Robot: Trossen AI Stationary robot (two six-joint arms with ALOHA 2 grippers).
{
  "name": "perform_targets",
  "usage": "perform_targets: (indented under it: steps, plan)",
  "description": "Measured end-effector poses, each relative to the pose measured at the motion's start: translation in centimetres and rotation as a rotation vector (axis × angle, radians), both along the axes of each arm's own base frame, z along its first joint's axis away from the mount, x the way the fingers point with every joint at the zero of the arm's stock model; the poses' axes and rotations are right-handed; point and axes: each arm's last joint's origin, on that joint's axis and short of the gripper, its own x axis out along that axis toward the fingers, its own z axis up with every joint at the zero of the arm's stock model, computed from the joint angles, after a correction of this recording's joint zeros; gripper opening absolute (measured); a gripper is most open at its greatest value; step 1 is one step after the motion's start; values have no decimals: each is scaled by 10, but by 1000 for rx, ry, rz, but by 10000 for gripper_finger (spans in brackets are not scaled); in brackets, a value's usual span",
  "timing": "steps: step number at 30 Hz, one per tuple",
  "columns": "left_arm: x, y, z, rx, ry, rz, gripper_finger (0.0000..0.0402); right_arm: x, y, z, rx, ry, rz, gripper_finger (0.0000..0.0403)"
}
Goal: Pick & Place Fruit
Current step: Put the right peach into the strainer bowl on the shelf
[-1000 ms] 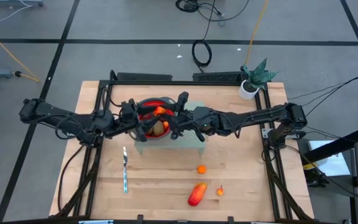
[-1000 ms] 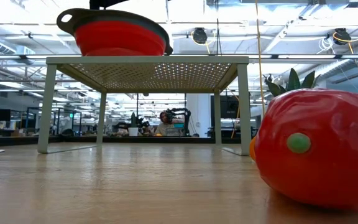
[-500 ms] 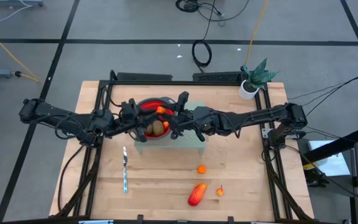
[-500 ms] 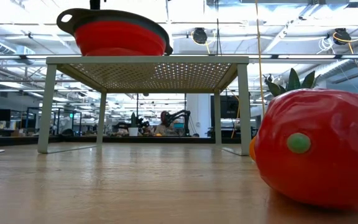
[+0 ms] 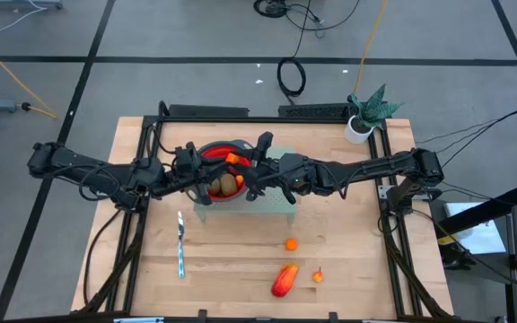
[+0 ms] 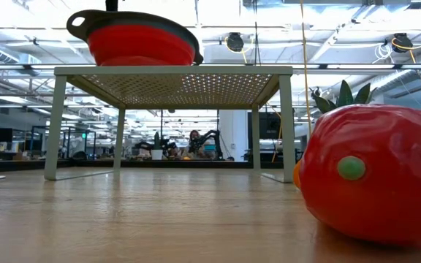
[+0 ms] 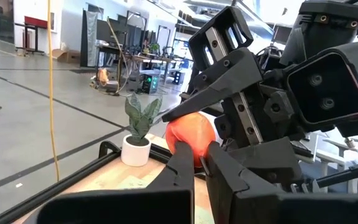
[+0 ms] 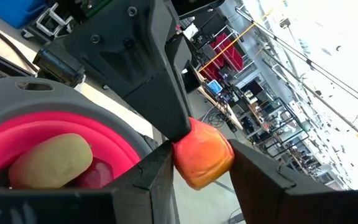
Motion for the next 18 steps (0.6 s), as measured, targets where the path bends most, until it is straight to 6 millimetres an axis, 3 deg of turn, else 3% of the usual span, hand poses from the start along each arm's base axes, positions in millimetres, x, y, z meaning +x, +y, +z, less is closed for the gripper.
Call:
perform_targets:
  steps: [8,18]
  plan:
    - [-2,-1,1,-5,-7,-13,4,0,0,-5,33,38,0,180]
    - [-20,4,10,11,-1,26,5,-2,-1,-10,109,51,-59,239]
